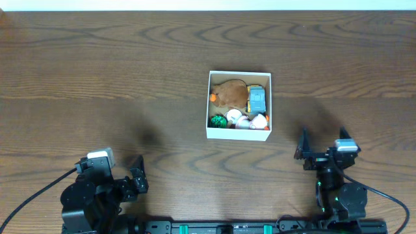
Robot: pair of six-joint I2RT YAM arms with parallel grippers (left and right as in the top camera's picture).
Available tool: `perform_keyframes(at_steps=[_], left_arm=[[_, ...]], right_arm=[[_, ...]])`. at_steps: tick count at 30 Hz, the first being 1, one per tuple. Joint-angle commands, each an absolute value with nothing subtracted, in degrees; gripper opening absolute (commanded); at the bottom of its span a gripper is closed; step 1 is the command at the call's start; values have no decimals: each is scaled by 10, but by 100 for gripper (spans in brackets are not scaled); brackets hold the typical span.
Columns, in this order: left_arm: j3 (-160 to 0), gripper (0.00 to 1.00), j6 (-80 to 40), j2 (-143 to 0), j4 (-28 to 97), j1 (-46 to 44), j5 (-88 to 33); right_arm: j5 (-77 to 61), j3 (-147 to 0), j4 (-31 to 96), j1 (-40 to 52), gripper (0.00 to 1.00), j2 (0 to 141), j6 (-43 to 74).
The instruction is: Pack container
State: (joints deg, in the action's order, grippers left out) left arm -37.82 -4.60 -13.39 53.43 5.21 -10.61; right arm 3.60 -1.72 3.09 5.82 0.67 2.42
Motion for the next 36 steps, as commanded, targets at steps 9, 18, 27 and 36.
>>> perform_keyframes(at_steps=[9, 18, 27, 36], left_arm=[[-376, 98, -43, -133, 534, 54, -114], [-376, 98, -43, -133, 534, 54, -114], [-376, 98, -43, -133, 534, 54, -114], [-376, 98, -28, -133, 543, 54, -97]], right_arm=[[-6, -3, 41, 41, 99, 3, -13], [-6, -3, 41, 41, 99, 3, -13], [-6, -3, 42, 41, 99, 3, -13], [-6, -3, 42, 41, 99, 3, -13]])
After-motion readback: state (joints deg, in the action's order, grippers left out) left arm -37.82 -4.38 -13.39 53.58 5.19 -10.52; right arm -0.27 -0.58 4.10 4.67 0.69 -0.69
